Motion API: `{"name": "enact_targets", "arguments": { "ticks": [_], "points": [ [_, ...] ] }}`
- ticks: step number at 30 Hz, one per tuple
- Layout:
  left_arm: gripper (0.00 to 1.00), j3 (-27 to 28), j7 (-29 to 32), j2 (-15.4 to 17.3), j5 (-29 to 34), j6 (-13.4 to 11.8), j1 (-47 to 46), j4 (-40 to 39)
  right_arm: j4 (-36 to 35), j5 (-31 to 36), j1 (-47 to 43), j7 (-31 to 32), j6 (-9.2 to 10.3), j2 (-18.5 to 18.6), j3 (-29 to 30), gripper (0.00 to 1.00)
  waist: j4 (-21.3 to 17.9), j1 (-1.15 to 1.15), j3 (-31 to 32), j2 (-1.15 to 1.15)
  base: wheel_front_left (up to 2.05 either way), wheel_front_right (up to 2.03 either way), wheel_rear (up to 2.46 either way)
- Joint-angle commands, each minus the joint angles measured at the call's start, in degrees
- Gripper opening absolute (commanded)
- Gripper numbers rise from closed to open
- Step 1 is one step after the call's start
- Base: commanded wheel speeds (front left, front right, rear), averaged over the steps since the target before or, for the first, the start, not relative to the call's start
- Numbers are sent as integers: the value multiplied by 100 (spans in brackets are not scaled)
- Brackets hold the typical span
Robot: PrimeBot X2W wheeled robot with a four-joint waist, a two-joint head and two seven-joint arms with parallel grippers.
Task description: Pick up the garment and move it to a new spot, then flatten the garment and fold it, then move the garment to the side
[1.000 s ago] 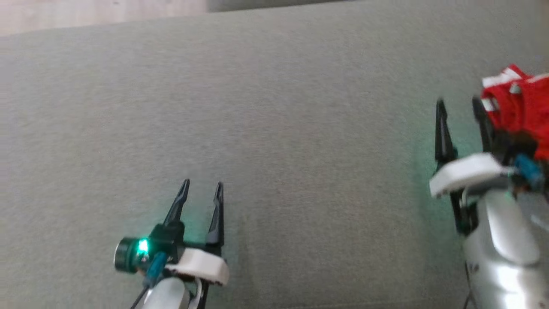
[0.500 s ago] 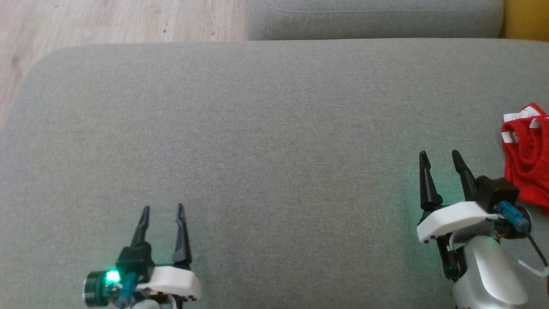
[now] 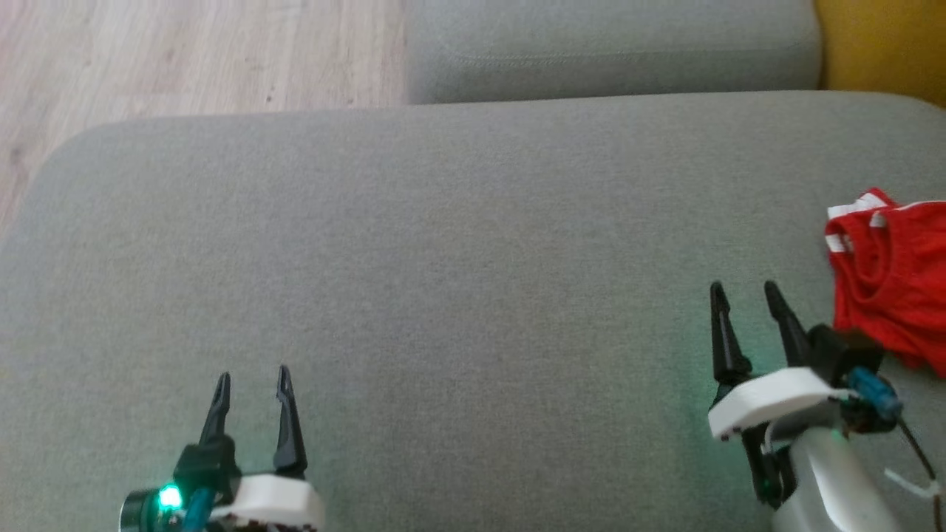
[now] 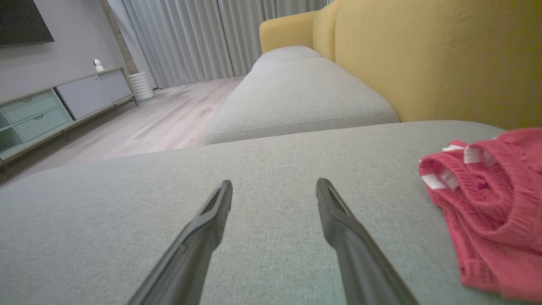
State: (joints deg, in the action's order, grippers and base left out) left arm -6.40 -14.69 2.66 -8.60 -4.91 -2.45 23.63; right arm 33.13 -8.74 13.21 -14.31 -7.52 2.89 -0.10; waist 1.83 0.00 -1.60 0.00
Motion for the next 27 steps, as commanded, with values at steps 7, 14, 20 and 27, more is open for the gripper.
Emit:
{"name": "enact_targets", "arguments": {
  "ticks": [7, 14, 20, 27],
  "points": [
    [100, 309, -31, 21, -109, 125, 6, -249, -288, -116, -18, -69, 3, -1, -278, 100, -133, 0, 144, 0, 0, 0, 0],
    [100, 355, -31, 21, -178, 185, 27, -274, -333, -154, -56, -69, 3, -1, -314, 100, -138, 0, 195, 0, 0, 0, 0],
    [0, 96, 6, -7, -182, 215, 258, 201, 195, -142, -304, 23, 0, -24, -162, 0, -142, 1, 198, 0, 0, 0, 0],
    [0, 187, 146, -5, -634, 273, 201, 164, 102, -595, -305, 161, 0, -23, -92, 0, -145, 1, 195, 0, 0, 0, 0]
  ]
}}
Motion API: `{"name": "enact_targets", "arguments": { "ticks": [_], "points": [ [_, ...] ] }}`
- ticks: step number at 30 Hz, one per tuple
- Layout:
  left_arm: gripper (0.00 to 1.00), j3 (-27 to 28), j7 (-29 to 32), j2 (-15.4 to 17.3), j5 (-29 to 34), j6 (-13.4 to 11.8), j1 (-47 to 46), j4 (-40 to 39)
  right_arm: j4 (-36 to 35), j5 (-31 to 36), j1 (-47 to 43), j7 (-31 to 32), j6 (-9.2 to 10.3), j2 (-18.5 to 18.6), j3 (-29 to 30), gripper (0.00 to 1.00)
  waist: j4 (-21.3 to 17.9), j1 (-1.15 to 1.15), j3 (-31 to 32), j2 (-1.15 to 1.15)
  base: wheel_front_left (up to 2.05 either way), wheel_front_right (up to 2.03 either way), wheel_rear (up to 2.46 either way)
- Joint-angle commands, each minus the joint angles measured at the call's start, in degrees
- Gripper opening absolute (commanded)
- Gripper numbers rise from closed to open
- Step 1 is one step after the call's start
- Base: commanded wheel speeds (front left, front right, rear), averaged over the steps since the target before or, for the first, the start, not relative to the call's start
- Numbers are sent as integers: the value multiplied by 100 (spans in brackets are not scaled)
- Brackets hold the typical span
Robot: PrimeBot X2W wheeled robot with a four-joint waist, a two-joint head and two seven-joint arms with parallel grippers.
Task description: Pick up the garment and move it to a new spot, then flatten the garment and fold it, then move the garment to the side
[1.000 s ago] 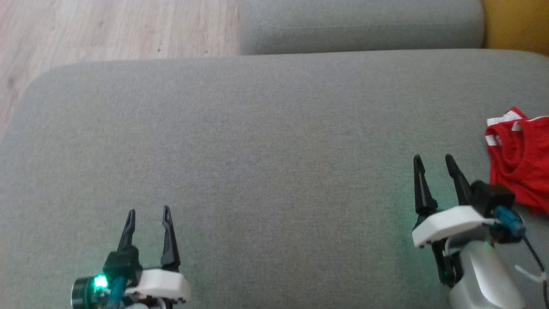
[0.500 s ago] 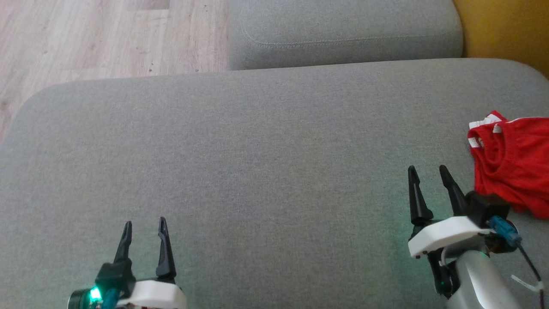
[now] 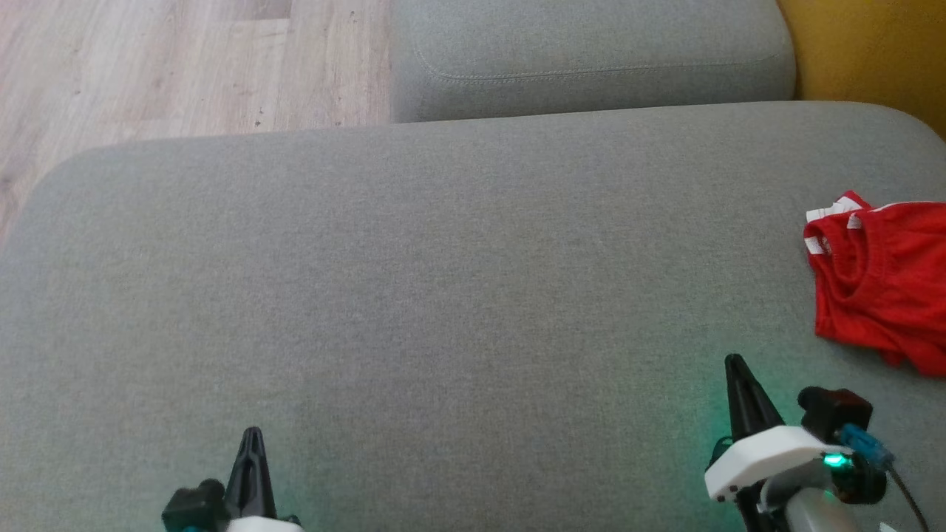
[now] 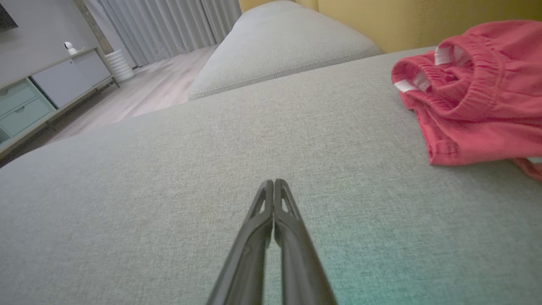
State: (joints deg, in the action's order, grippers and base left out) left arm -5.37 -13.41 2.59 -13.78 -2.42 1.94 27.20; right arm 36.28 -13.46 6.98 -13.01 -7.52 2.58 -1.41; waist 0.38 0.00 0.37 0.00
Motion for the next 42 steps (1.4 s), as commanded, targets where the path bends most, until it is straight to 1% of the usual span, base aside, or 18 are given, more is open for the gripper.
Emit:
{"name": "enact_targets", "arguments": {
  "ticks": [1, 42],
  "points": [
    [0, 83, 17, 3, -115, 24, -238, -193, -213, -123, 318, 31, 0, 9, 38, 0, 0, 0, -1, 0, 0, 0, 0],
    [0, 451, 687, 12, -2802, 360, -423, -599, -930, -2817, 164, 683, 1, 16, 285, 0, -13, 0, -20, 0, 0, 0, 0]
  ]
}}
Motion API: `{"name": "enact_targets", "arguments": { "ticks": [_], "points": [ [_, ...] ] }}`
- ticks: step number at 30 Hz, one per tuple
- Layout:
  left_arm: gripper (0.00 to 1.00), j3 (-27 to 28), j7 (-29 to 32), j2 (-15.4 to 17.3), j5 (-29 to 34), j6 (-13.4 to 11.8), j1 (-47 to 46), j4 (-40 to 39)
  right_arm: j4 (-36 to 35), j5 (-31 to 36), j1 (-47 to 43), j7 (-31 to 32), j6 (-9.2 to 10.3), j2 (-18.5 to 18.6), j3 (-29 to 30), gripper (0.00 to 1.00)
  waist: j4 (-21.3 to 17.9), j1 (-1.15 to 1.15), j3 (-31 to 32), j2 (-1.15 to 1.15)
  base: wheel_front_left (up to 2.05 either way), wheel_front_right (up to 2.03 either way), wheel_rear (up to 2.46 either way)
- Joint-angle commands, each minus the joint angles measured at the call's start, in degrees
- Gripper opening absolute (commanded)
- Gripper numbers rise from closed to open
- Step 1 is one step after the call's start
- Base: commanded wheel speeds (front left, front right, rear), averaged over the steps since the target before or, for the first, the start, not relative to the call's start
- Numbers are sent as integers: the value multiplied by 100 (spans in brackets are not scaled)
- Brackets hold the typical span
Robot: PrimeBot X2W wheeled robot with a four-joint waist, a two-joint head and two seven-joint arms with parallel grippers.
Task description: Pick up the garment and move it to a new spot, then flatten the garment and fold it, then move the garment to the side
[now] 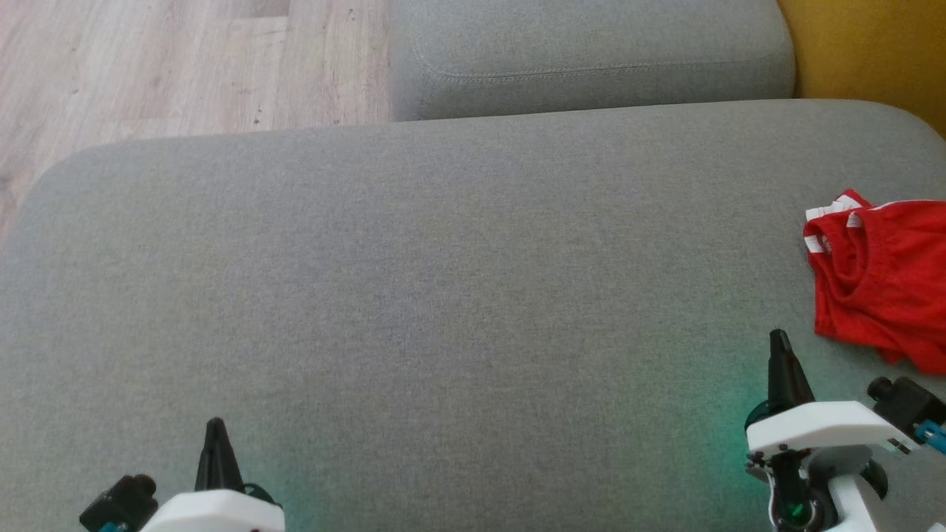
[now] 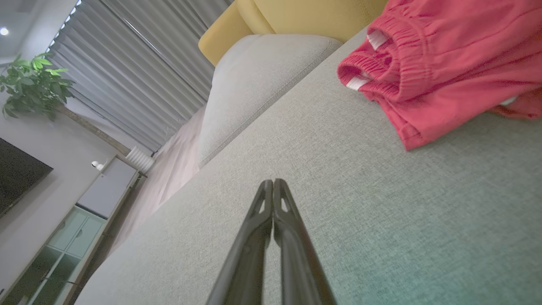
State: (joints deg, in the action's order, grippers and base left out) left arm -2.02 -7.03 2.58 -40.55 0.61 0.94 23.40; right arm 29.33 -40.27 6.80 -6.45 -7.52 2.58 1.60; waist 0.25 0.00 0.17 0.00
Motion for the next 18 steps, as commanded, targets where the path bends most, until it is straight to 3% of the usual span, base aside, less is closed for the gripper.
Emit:
{"name": "enact_targets", "arguments": {
  "ticks": [1, 18],
  "points": [
    [0, 125, 66, 13, -192, 65, -328, -228, -251, -202, 179, 44, 1, 17, -9, 0, -1, 0, -1, 0, 0, 0, 0],
    [0, 288, 353, 17, -1305, 204, -415, -386, -538, -1319, 125, 324, 2, 20, 103, 0, -6, 0, -8, 0, 0, 0, 0]
  ]
}}
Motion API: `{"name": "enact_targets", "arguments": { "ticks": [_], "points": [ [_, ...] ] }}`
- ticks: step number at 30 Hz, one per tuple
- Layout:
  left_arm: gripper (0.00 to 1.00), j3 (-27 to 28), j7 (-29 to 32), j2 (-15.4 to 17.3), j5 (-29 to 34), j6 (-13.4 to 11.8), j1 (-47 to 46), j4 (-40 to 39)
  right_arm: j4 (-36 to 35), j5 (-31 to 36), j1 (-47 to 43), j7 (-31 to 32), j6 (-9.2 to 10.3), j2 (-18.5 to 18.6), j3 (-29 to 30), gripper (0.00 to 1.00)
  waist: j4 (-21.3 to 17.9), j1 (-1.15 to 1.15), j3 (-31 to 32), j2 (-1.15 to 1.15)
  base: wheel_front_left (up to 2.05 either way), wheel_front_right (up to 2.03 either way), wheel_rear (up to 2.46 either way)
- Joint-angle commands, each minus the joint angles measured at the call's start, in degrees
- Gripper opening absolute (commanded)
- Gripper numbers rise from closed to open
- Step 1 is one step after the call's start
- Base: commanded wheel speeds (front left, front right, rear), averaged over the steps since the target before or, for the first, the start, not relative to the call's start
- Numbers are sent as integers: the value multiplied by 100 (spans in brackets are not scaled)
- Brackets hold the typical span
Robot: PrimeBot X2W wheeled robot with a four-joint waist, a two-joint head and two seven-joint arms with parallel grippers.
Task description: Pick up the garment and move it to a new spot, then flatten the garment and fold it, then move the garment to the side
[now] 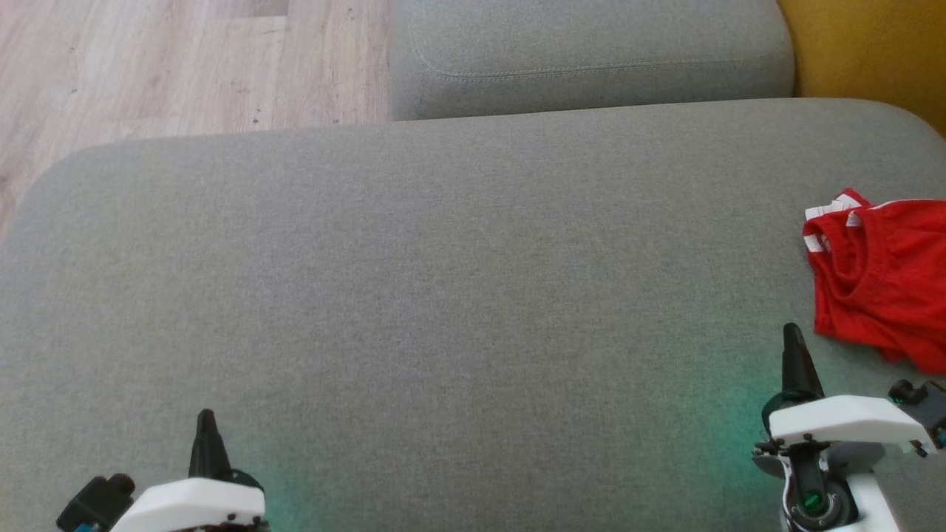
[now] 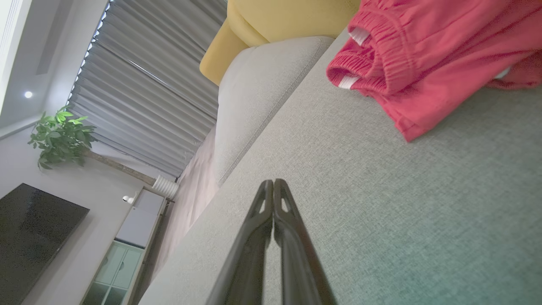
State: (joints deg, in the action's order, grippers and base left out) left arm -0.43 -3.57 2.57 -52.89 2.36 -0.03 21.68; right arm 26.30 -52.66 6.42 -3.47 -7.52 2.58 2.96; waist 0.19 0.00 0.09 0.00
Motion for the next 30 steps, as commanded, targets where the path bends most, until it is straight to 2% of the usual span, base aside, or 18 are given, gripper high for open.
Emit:
{"name": "enact_targets", "arguments": {
  "ticks": [1, 30],
  "points": [
    [0, 139, 24, 18, -135, 38, -323, -224, -251, -145, 160, 41, 2, 20, -26, 0, 0, 0, 0, 0, 0, 0, 0],
    [0, 417, 514, 25, -2032, 275, -470, -493, -739, -2048, 68, 519, 2, 25, 165, 0, -9, 0, -13, 0, 0, 0, 0]
  ]
}}
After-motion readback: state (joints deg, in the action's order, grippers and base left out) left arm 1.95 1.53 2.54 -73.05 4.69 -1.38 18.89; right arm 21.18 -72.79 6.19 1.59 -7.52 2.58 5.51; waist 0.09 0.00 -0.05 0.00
